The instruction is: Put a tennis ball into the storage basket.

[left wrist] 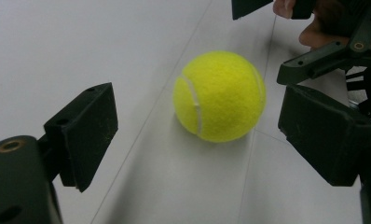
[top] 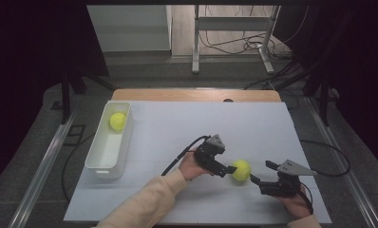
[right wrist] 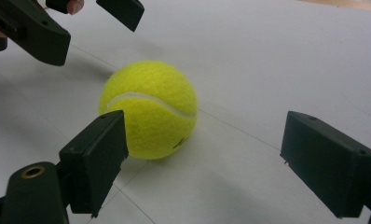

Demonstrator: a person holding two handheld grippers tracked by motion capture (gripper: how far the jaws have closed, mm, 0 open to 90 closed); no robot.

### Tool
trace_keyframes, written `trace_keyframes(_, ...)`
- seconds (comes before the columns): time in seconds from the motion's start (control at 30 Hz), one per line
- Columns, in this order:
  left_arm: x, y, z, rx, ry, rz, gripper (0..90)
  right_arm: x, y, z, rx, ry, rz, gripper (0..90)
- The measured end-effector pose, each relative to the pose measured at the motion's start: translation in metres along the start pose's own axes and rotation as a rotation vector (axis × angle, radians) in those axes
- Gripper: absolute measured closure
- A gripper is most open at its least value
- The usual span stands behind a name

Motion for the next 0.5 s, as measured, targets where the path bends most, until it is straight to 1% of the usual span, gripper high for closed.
trace_keyframes(0.1,0.000,0.003,-0.001,-0.005,0.003,0.008,12.2,0.000,0.000,0.000,0.001,0.000,-0.003,14.9)
trace_keyframes(0.23,-0.001,0.009,-0.002,-0.006,-0.003,0.020,11.5,0.000,-0.001,-0.001,-0.004,0.002,-0.008,14.9)
trace_keyframes(0.5,-0.003,0.017,-0.005,-0.020,0.011,0.036,10.9,0.000,-0.001,-0.001,-0.008,0.002,-0.008,15.0)
Point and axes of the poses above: each handheld gripper's, and its own axes: y roughly forward along the jaws, x roughly out of its top, z roughly to its left, the point moved 2 cm from there along y, roughly forward along the jaws, and after that the axes turned 15 degrees about x, right-handed, at the moved point
